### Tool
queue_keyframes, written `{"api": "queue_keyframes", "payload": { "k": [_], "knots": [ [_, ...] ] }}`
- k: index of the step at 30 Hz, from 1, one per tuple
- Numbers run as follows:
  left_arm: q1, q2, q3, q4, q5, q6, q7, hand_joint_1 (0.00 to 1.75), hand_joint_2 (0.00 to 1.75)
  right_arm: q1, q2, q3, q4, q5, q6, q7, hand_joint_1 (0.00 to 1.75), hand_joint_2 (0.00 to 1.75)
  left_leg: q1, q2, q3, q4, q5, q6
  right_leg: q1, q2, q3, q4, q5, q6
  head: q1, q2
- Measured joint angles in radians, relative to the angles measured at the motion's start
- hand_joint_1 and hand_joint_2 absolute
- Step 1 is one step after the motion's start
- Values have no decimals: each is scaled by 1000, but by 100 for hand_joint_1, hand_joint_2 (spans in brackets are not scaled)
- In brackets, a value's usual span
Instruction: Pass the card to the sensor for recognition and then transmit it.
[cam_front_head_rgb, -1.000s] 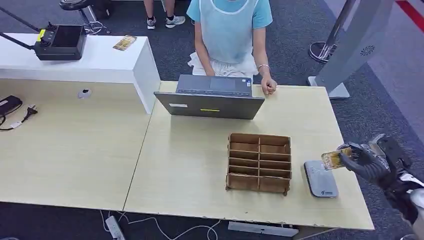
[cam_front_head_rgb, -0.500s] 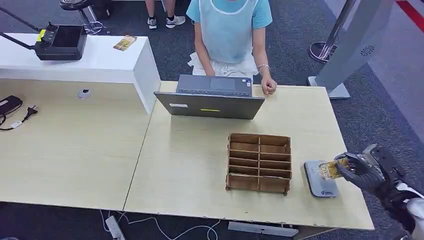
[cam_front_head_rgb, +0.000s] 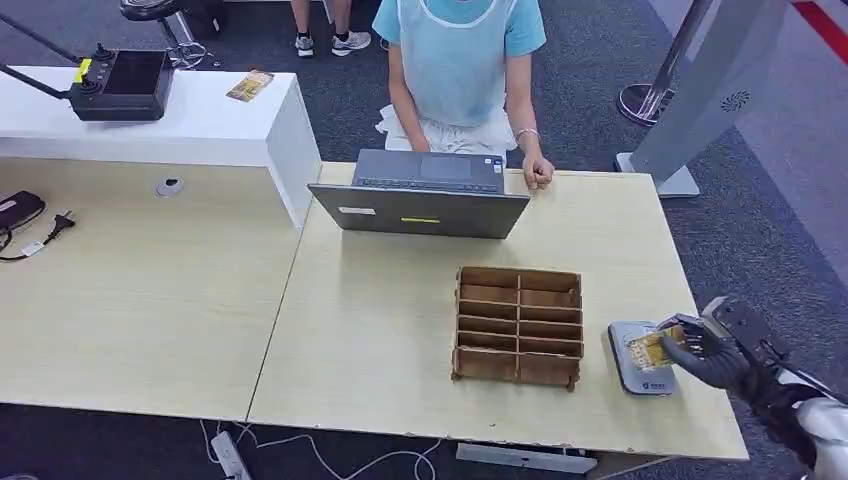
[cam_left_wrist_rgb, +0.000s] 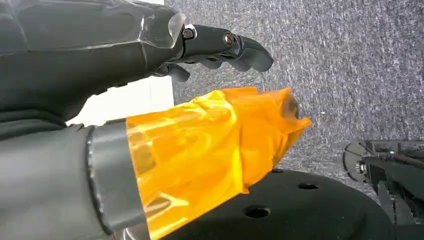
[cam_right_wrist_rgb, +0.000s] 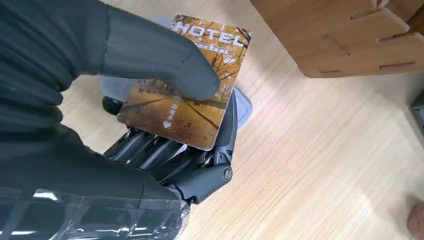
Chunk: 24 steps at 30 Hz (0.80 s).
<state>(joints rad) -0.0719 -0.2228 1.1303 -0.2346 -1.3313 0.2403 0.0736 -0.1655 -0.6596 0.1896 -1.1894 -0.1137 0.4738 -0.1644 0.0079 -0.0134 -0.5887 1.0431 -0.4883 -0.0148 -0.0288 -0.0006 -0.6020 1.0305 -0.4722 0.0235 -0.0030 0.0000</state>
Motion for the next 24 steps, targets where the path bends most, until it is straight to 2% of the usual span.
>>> {"api": "queue_keyframes", "payload": {
  "k": [15,24],
  "knots": [
    [0,0,0,0,-9,0,1,0,0,19,3,5,14,19,-24,3,175,175,0,0,0,0,0,0,0,0,0,0,0,0,0,0],
    [0,0,0,0,-13,-1,1,0,0,21,24,5,32,34,-33,9,175,175,0,0,0,0,0,0,0,0,0,0,0,0,0,0]
  ]
}}
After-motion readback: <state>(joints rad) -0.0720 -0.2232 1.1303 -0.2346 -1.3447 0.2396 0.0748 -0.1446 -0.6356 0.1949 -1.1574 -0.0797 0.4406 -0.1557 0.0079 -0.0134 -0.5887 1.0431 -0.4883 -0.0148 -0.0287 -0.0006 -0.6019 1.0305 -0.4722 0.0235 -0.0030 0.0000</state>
